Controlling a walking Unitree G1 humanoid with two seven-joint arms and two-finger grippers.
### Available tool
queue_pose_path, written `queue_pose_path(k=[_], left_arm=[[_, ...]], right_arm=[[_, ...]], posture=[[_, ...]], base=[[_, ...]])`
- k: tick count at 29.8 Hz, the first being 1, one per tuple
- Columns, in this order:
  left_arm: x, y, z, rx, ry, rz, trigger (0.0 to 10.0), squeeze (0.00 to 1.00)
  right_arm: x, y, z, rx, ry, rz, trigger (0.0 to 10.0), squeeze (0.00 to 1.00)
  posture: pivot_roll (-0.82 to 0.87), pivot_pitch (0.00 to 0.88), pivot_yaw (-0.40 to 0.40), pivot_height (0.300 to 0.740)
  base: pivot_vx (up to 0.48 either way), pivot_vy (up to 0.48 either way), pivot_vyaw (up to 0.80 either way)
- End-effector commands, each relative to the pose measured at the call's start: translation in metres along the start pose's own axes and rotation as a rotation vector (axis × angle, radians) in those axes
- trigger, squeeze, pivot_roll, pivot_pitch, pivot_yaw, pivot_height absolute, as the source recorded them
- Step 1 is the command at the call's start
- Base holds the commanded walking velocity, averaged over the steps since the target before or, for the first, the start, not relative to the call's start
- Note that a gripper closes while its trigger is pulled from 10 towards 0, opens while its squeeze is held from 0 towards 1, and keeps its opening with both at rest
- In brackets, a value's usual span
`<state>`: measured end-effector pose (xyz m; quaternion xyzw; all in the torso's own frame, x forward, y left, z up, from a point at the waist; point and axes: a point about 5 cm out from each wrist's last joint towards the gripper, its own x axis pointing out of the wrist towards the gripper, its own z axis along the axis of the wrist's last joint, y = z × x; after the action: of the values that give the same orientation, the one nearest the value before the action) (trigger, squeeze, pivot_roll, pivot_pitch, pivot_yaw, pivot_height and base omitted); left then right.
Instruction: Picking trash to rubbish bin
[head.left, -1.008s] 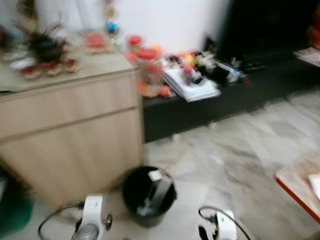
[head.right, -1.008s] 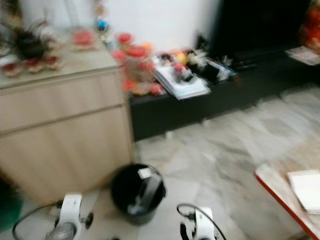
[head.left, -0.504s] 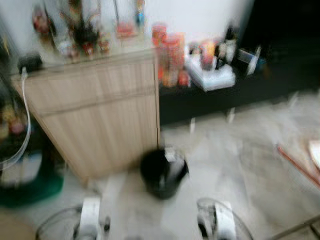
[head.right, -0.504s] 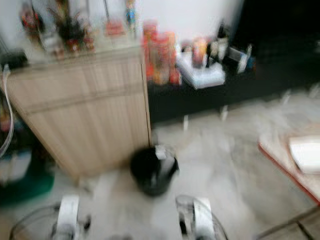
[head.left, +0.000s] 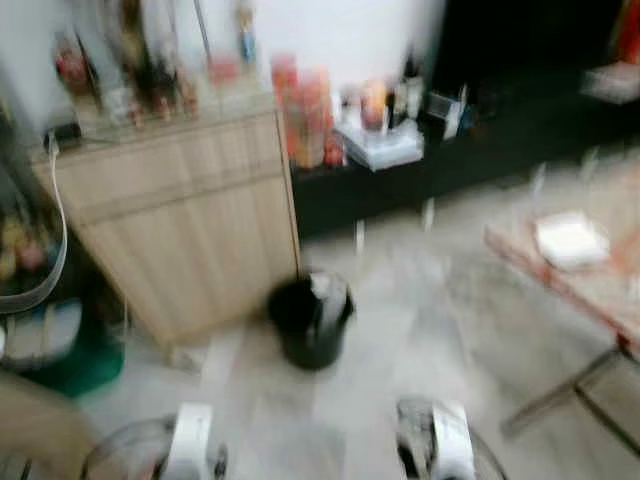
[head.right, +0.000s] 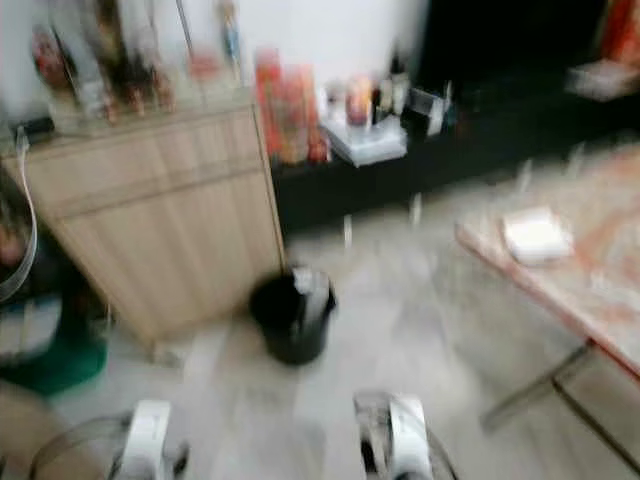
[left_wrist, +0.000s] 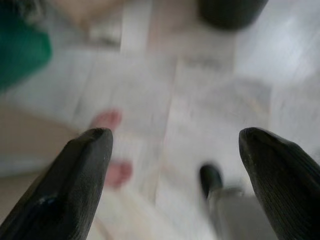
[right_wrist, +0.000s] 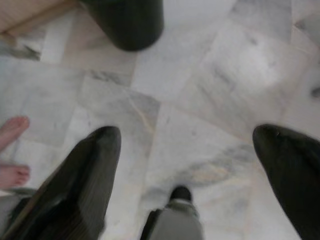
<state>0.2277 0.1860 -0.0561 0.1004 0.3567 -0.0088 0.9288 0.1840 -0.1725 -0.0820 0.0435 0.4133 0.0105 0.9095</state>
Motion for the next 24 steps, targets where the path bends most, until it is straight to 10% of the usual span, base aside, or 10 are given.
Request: queue_pose_path(k=[1, 10, 24], left_arm=[[0.001, -0.002, 0.007, 0.079, -0.040, -0.024, 10.0, 0.00], [0.010, -0.024, 0.065, 0.135, -0.239, -0.093, 10.0, 0.00], [0.004, 0.008, 0.018, 0.005, -0.055, 0.054, 10.0, 0.00]], right_arm=[[0.005, 0.005, 0.021, -0.002, -0.079, 0.016, 10.0, 0.00], [0.012, 0.014, 0.076, -0.040, -0.262, 0.057, 10.0, 0.00], [0.011, 0.011, 0.059, -0.034, -0.196, 0.025, 10.0, 0.00]], posture=[[-0.08, 0.000, -0.006, 0.740], [-0.08, 0.000, -0.007, 0.740], [-0.09, 0.000, -0.002, 0.740]], base=[[0.000, 0.000, 0.00], [0.000, 0.000, 0.00], [0.000, 0.000, -0.62]])
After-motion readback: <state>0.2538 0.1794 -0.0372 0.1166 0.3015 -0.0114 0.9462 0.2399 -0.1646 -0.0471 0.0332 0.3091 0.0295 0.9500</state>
